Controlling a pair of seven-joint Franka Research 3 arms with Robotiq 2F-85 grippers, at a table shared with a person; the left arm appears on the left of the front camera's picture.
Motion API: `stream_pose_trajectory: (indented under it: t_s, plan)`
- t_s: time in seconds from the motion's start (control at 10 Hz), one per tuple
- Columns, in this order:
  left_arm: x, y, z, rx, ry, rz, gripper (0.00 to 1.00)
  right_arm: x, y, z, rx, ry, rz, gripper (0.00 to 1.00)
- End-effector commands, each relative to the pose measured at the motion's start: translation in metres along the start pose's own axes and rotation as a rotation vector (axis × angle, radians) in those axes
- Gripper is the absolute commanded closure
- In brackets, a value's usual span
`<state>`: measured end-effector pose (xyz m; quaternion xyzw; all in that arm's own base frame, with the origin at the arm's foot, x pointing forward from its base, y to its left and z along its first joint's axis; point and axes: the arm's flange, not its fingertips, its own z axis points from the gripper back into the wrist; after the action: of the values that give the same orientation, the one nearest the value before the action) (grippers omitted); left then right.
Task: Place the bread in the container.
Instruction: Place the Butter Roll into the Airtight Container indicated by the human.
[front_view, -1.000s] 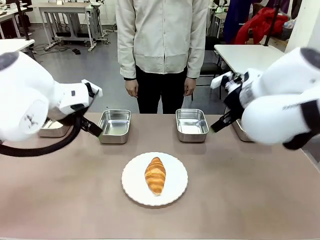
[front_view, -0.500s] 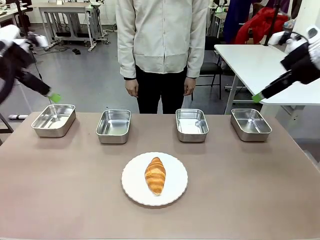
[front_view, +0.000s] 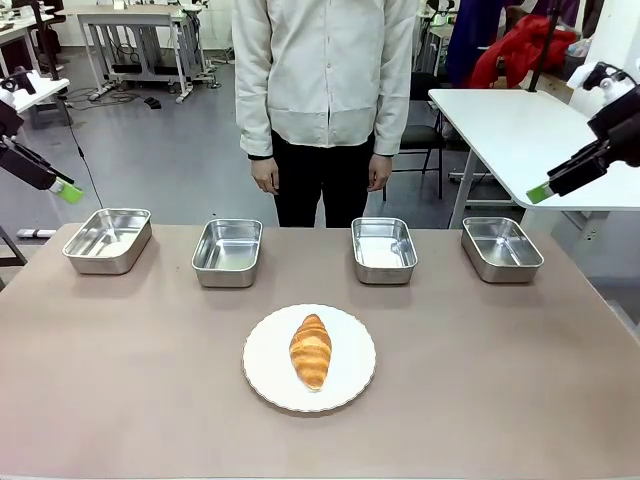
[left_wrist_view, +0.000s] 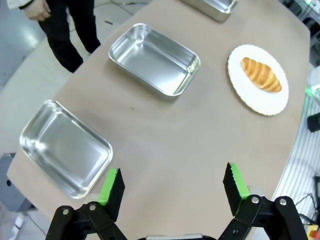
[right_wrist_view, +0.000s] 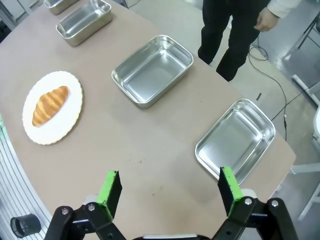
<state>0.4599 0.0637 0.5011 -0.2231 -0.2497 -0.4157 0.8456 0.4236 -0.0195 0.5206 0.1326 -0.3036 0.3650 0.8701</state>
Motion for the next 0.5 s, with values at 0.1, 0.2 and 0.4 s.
stream_pose_trajectory:
  t_s: [0.1, 0.2, 0.4]
  plan:
    - [0.003, 0.0, 0.002, -0.012, -0.005, 0.047, 0.0, 0.001, 0.004, 0.002, 0.004, -0.002, -0.018, 0.0]
    - [-0.001, 0.001, 0.0, 0.002, 0.007, 0.016, 0.0, 0.002, 0.003, 0.001, -0.007, 0.005, 0.003, 0.0]
    - [-0.012, 0.02, 0.035, 0.0, -0.13, 0.03, 0.0, -0.005, -0.033, 0.022, 0.065, -0.075, 0.013, 0.0]
